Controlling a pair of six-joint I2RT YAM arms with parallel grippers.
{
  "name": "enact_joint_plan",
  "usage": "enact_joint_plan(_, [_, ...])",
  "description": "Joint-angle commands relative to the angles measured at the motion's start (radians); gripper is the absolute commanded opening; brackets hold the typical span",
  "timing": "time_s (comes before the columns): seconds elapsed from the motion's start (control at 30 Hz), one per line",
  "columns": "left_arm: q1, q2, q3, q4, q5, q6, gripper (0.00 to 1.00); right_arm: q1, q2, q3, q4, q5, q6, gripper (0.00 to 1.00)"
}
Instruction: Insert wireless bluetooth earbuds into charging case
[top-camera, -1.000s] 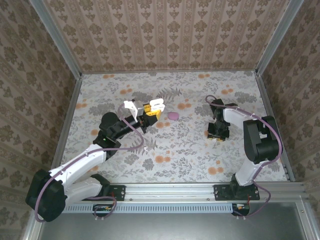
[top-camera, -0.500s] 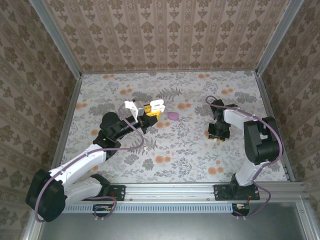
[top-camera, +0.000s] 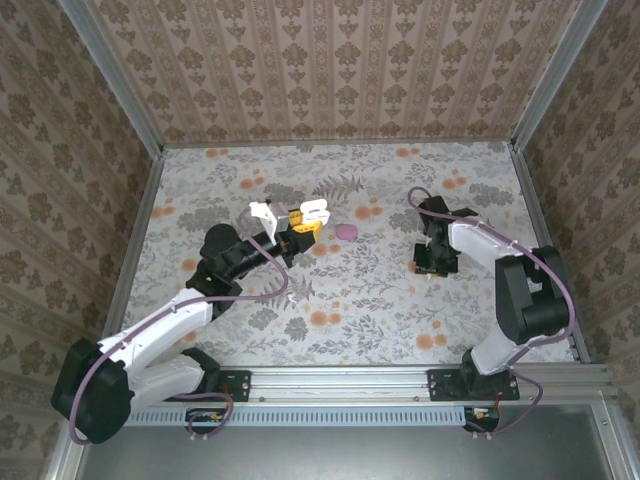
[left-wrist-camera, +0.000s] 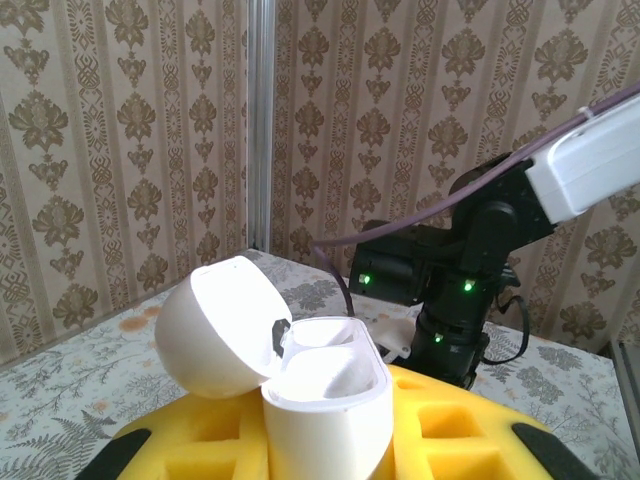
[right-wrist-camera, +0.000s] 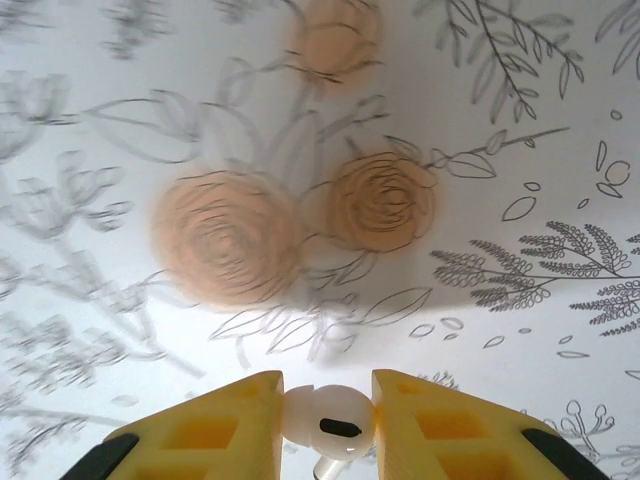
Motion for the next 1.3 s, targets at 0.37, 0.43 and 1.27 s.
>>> enact_joint_plan(0.37, [-0.012, 0.058, 0.035, 0.043, -0.021, -0.022, 0.02, 0.274, -0.324, 0.306, 0.003, 0.067, 0.029, 0.3])
enact_joint_plan(0.43, [-0.013, 0.063, 0.033, 0.049, -0.029, -0.032, 0.02, 0.328, -0.333, 0.35, 0.008, 0.097, 0.015, 0.29])
enact_joint_plan(1.27, [-0.031, 0.084, 0.045, 0.106, 0.022, -0.059, 0.02, 0.665, -0.27, 0.448, 0.337, 0.297, -0.203, 0.31])
